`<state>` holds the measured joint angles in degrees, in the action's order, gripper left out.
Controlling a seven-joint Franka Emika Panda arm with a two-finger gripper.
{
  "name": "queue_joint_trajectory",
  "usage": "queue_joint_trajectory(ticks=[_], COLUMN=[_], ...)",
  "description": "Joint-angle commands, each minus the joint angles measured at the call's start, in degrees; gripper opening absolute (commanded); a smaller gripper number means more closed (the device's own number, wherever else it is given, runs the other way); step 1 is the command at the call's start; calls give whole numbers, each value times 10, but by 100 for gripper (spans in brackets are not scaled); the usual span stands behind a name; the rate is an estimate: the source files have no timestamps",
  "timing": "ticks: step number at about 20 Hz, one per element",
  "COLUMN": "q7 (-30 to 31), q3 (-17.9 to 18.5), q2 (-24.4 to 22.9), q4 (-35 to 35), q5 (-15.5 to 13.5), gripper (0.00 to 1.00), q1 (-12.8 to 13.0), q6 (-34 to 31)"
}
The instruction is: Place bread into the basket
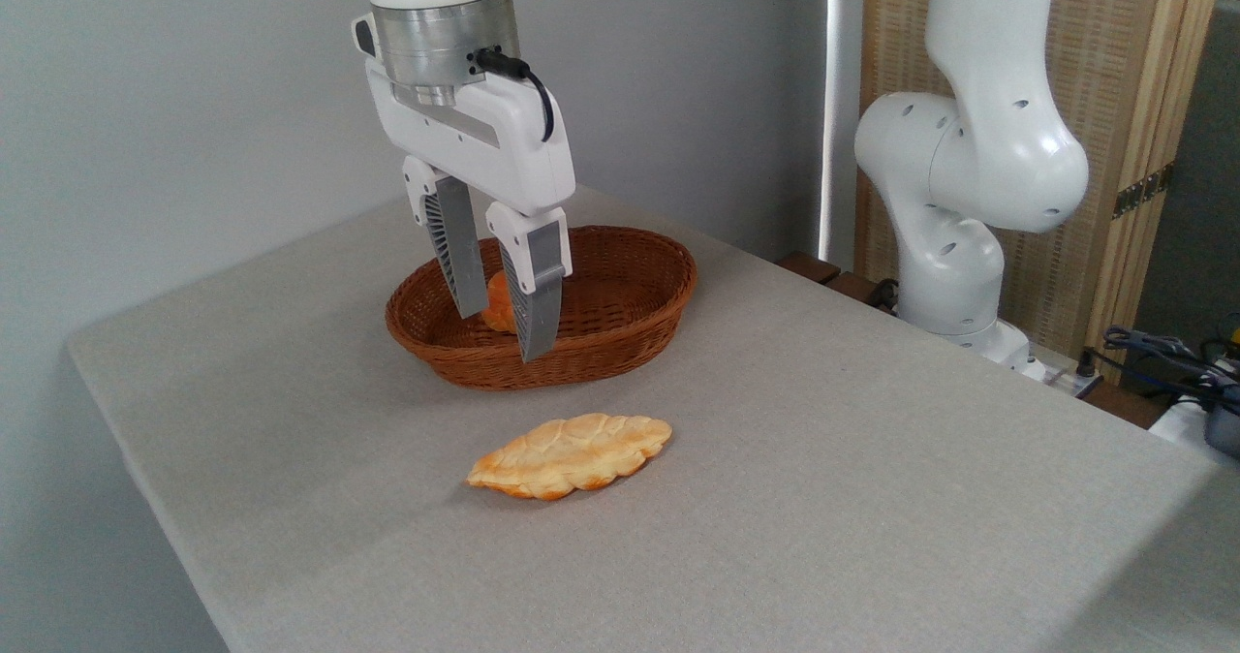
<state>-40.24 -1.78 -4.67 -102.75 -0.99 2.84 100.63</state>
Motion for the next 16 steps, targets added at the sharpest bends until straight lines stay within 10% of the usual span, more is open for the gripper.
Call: queue_joint_trajectory(ticks=[1, 16], q7=[3, 2], q3=[2, -1], q2=[4, -3], q4=[14, 8], q5=[9, -10], gripper=[100, 100], q1=[5, 8], q6=[-32, -52])
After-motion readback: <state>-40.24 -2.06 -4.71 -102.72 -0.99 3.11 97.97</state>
